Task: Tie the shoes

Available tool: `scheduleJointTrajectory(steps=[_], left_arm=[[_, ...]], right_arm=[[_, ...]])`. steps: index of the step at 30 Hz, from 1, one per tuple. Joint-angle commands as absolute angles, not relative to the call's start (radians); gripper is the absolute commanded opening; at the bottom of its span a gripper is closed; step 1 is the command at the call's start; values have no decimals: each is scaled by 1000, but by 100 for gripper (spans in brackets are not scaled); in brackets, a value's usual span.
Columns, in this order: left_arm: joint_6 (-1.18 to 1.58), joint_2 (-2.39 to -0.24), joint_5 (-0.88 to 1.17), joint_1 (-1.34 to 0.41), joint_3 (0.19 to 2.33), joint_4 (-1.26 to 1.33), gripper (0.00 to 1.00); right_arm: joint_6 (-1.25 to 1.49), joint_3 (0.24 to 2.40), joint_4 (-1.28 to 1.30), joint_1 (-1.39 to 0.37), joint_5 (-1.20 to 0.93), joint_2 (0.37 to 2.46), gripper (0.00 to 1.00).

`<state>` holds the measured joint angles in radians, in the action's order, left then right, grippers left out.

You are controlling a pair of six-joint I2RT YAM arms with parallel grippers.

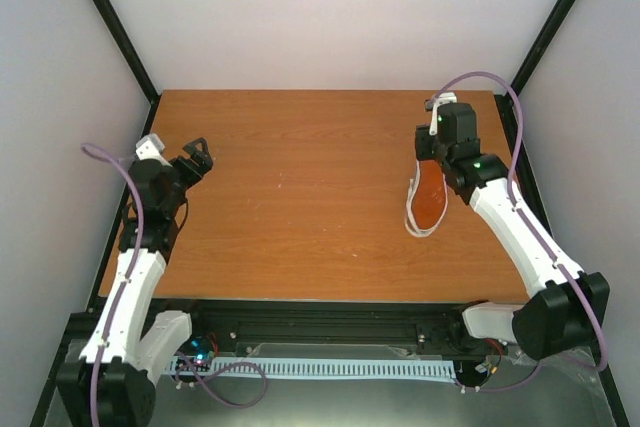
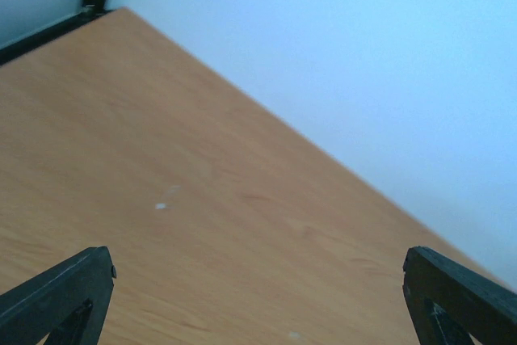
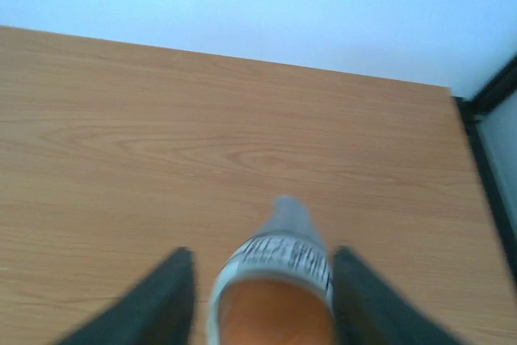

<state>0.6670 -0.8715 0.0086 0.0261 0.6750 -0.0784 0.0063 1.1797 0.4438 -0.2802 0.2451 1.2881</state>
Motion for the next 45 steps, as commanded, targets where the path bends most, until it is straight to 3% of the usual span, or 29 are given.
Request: scheduleJointTrajectory(steps=[1, 5, 9, 12, 18, 23, 26, 38, 45], left_arm=[[715, -790, 139, 28, 714, -224, 100], [650, -809, 210, 28, 820, -361, 100], [603, -882, 377, 28, 890, -404, 100], [582, -941, 480, 28, 905, -446, 100], [542, -950, 562, 28, 975, -587, 100], [423, -970, 490, 28, 1122, -738, 100], [359, -990, 411, 28, 1163, -787, 100], [292, -892, 247, 28, 1035, -664, 100], [291, -892, 206, 28, 1024, -690, 100]], right_arm=[[58, 1158, 371, -343, 106, 1231, 3], [74, 1184, 350, -401, 49, 1252, 3], [125, 1255, 413, -417, 160, 1333, 4], [163, 1272, 467, -383, 202, 1398, 40], [144, 1362, 589, -291, 177, 1620, 76], [104, 1465, 651, -291, 149, 1819, 96], [92, 1507, 657, -298, 99, 1902, 100], [124, 1585, 598, -312, -158, 2029, 100], [97, 1615, 630, -395, -46, 2048, 100]])
